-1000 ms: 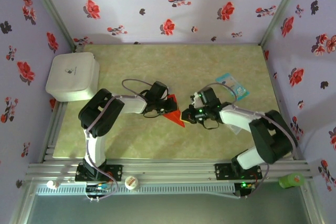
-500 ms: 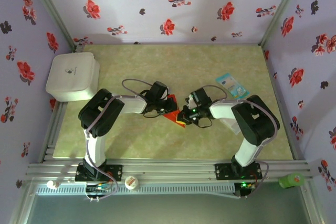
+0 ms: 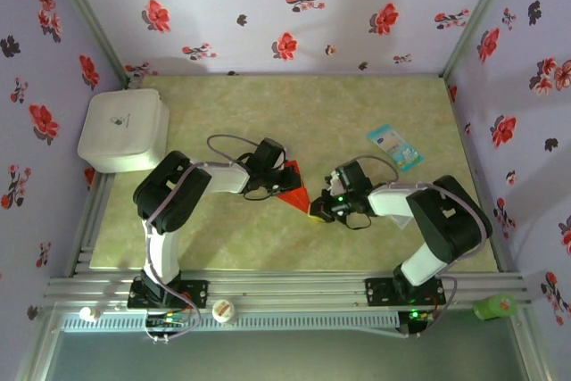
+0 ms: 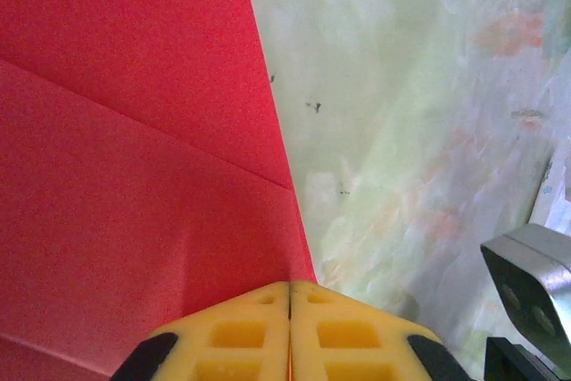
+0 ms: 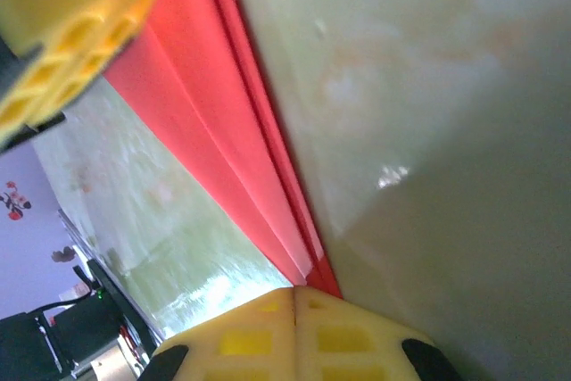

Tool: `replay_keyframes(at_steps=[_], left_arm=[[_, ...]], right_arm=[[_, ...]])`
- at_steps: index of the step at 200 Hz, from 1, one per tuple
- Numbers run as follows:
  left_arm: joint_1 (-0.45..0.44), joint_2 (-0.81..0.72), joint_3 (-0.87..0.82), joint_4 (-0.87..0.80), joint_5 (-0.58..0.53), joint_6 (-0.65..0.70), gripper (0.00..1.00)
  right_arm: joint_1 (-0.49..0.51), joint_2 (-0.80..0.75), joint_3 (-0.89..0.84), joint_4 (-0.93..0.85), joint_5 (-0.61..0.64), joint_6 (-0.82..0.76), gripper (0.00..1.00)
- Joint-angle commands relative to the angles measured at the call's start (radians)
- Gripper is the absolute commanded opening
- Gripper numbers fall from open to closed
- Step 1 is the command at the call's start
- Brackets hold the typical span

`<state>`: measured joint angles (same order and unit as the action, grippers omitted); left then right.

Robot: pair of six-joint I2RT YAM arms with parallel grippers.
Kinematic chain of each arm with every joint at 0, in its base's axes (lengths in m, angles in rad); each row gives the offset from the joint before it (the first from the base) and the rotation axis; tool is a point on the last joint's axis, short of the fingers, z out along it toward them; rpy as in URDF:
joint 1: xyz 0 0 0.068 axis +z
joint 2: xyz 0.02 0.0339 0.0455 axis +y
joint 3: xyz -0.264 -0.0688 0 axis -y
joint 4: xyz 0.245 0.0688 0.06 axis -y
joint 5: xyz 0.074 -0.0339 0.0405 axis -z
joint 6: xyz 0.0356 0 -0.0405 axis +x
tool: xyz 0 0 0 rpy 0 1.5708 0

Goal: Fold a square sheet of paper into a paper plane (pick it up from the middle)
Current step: Fourth fold the wing at the center of the table.

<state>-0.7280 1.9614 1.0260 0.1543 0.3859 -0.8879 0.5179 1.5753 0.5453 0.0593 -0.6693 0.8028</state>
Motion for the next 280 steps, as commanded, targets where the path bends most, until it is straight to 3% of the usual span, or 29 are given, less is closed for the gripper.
replay_keyframes(at_steps=[1,37,91,137,169,201,262,280], left_arm=[[0.023,0.042,-0.05,-0.108,-0.084,0.004,0.09],[0.024,0.036,-0.05,-0.104,-0.08,0.005,0.09],[0.023,0.029,-0.049,-0.096,-0.08,0.009,0.1],[0.022,0.031,-0.049,-0.081,-0.068,0.01,0.1],[0.022,0.011,-0.025,-0.076,-0.047,0.01,0.11],[0.022,-0.05,0.048,-0.173,-0.039,0.053,0.15],[-0.046,-0.085,-0.034,-0.077,0.013,-0.044,0.0],[-0.065,-0.069,-0.05,-0.058,0.008,-0.068,0.0]], right_arm=[[-0.021,-0.05,-0.019,-0.174,0.039,-0.048,0.05],[-0.025,-0.171,0.015,-0.101,0.017,0.011,0.08],[-0.007,0.049,0.126,0.066,-0.031,0.09,0.05],[-0.01,0.147,0.169,0.043,0.007,0.077,0.05],[-0.014,0.183,0.108,-0.024,0.076,0.016,0.0],[-0.016,0.206,0.049,0.003,0.079,0.016,0.0],[-0.016,0.203,0.064,0.004,0.086,0.021,0.0],[-0.016,0.204,0.07,-0.008,0.088,0.015,0.0]])
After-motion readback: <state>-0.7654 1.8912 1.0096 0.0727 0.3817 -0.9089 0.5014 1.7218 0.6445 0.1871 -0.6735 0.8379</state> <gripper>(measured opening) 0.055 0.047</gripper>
